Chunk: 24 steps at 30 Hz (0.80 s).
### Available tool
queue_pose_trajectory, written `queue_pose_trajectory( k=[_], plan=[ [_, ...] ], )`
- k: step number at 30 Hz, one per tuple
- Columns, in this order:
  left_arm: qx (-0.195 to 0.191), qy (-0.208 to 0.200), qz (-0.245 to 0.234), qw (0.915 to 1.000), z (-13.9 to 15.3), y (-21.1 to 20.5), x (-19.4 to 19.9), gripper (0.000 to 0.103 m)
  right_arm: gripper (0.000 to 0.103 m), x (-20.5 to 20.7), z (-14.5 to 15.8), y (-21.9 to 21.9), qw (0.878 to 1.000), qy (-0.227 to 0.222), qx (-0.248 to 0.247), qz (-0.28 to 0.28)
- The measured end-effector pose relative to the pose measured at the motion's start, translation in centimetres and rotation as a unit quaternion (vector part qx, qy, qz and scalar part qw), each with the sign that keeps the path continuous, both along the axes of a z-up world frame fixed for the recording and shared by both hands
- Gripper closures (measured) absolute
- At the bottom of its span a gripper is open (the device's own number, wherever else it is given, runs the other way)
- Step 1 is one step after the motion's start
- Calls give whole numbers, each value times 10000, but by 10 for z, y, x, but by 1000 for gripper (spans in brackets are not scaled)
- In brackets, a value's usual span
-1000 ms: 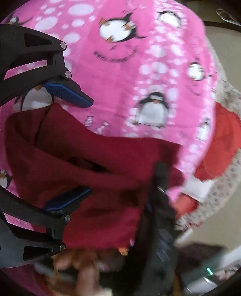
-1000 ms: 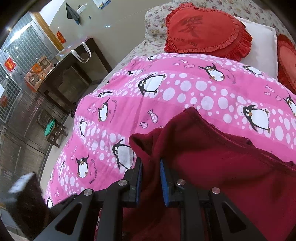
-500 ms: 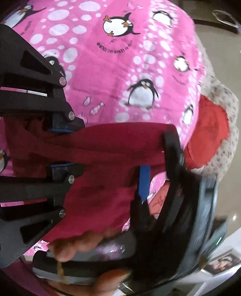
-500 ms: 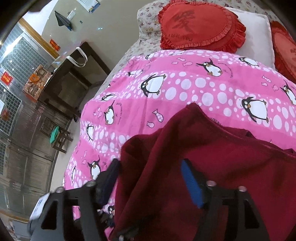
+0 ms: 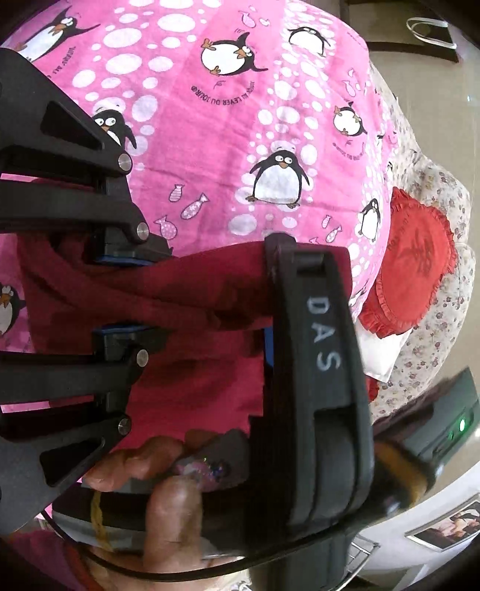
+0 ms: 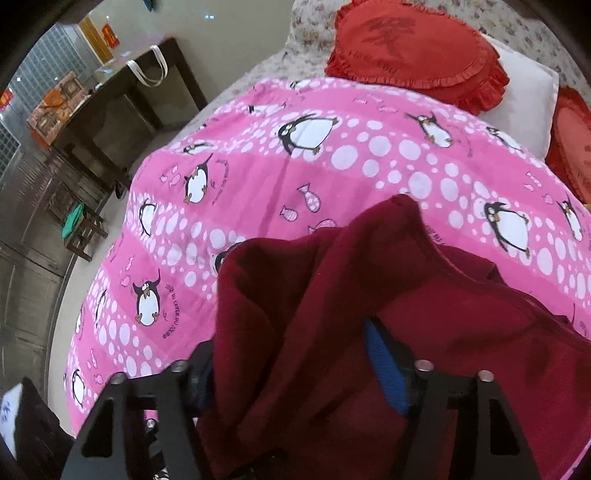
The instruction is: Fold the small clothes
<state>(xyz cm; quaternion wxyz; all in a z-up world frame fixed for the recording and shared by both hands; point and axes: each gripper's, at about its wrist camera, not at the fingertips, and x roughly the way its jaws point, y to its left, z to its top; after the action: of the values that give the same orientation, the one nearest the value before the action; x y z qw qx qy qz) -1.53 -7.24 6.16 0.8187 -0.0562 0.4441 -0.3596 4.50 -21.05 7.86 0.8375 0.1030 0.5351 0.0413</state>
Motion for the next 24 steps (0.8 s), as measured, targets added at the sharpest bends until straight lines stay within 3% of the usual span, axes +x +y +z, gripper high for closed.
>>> queue_pose_trajectory(
  k=[4,11,17,20,21,24],
  plan=[
    [89,-71,6,9999,11,-12,2,82,71,-13,14,-6,9994,-265,146,140],
    [4,-210,-323,9993,47,-56,-20,82,79,-48,53,-40,9970,-708,291,147],
    [93,-182,-855,9961,66,-126,-50,82,83,-106,85,-109,9926,-1150,210,-333],
    [-128,36,-1236,9922,66,-166,-67,82,91,-141,90,-158,9874,-1317,328,-811],
    [-154,56,-1346,9908,68,-180,-70,82,97,-149,88,-171,9865,-1310,355,-916],
    [180,-210,-1439,9892,71,-212,-88,82,100,-172,80,-202,9842,-1273,406,-1164]
  ],
)
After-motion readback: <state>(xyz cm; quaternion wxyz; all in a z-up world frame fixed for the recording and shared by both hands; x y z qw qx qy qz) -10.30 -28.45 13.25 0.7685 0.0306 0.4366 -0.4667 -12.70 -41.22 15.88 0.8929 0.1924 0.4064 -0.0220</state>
